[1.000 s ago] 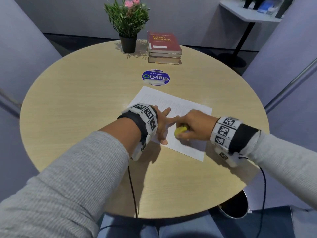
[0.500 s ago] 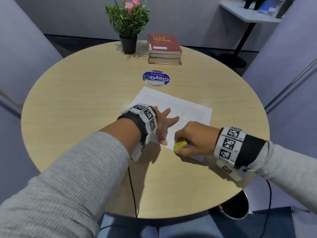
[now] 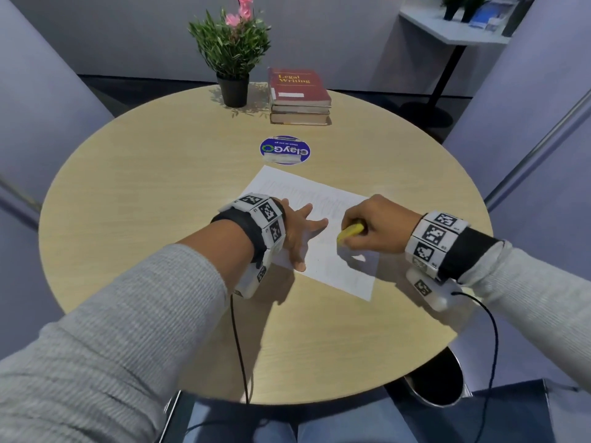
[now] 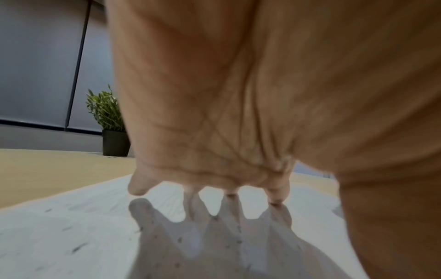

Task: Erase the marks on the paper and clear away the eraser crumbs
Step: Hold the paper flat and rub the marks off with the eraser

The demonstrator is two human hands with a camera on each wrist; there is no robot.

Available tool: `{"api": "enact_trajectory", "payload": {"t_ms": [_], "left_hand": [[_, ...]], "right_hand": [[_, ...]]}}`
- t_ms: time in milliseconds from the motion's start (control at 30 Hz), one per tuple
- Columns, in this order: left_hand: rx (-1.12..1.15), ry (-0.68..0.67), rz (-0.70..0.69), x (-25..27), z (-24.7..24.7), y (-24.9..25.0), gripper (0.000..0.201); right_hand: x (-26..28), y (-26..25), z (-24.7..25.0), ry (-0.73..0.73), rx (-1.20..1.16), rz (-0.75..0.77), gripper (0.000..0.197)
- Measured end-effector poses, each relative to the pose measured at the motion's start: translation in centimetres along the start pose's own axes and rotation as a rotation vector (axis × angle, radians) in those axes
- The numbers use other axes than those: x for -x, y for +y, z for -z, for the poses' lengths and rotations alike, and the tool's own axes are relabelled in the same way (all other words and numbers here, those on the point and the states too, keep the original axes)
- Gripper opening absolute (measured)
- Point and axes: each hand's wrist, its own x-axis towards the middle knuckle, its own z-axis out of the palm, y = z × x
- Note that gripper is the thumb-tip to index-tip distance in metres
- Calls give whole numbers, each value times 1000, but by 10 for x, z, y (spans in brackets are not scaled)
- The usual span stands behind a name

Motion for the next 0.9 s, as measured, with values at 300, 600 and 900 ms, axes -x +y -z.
{"api": "enact_trajectory", "payload": {"t_ms": [300,600,900], "left_hand": [[44,-85,-31,3,14,25,107],[55,-88,-73,-1,6,25,110],[21,-100,-47,-2,9,27,109]], "right_hand": [[2,-4,-15,-91,58,8,27],[6,-23,-22,-184,50,115,17],[7,-29,-23,-190,27,141,24]]}}
